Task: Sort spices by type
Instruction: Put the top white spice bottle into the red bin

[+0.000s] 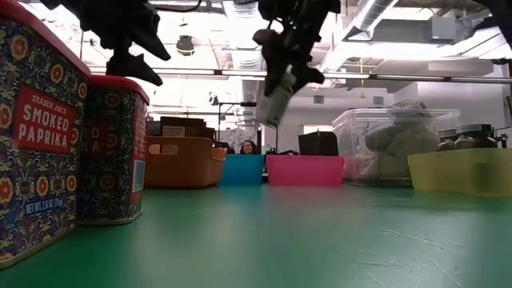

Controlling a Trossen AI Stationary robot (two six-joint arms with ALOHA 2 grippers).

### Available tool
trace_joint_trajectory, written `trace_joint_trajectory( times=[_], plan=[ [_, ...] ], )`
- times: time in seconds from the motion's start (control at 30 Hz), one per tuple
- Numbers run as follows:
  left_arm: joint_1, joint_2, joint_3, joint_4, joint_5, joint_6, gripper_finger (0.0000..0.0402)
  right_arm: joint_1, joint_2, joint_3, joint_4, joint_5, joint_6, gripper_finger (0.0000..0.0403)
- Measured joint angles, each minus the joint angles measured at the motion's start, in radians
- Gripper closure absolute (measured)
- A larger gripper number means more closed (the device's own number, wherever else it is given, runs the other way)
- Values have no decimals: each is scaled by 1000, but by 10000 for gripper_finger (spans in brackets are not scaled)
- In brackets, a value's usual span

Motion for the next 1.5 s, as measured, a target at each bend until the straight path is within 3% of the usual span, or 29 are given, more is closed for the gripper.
trace_joint_trajectory(
  times=[0.27, 0.47, 0.93, 1.5],
  plan=[
    [214, 1, 0, 7, 133, 147, 139, -147, 41, 6, 51, 57, 36, 175],
    [321, 1, 0, 3, 240, 184, 139, -220, 107, 71, 21, 43, 22, 175],
    [335, 1, 0, -35, 253, 202, 139, -301, 386, 452, -300, 57, -95, 174],
    [335, 1, 1, -38, 252, 222, 139, -321, 438, 479, -303, -19, -132, 153]
  ],
)
